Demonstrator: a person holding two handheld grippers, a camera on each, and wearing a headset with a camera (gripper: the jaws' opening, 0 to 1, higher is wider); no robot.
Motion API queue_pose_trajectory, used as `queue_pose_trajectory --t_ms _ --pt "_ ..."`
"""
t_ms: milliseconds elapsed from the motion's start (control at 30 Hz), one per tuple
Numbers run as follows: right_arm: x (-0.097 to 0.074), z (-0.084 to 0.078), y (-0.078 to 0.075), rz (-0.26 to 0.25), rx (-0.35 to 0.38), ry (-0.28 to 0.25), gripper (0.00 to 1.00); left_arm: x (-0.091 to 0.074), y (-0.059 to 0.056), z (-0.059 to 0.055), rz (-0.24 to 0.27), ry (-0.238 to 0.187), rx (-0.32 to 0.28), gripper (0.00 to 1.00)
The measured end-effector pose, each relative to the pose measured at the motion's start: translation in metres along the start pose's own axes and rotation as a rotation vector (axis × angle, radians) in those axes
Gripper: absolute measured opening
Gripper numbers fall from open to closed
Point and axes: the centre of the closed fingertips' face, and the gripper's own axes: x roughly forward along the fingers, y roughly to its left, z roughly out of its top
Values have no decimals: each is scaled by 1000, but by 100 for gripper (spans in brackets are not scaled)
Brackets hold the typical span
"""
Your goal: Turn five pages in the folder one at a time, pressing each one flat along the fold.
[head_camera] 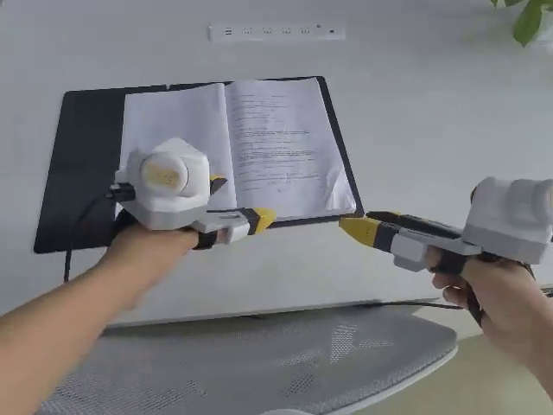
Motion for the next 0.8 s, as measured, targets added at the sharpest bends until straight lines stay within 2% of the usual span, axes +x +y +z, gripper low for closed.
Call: queue_pose_trajectory --t_ms 100,200,233,300,367,400,500,567,633,700,800 --pt "-4 5 -2 1 6 -21 44 24 -8 7 -2 -20 -7 57" --pt "-6 10 -8 -6 36 -56 43 48 -12 9 23 -27 3 57" --pt "-6 11 -9 -6 40 -62 43 57 -14 11 30 -43 0 57" --pt "-7 11 -14 -13 54 -69 43 67 -14 15 55 -64 6 59" --pt "-7 11 -18 -12 67 -75 42 77 -16 15 65 -65 18 59" --pt "-7 10 -21 -15 76 -75 42 82 -15 14 88 -62 30 60" --pt "-7 11 -25 -13 87 -79 42 90 -15 8 104 -38 38 61" --pt "-7 11 -27 -7 92 -80 41 94 -18 5 107 -39 42 63" --pt "-6 11 -29 -7 99 -78 41 95 -17 -2 138 -19 80 63" --pt "-4 11 -31 -3 99 -73 41 97 -16 -5 158 -17 114 63" --pt "-1 11 -34 4 102 -70 41 98 -15 -4 178 -36 96 61"
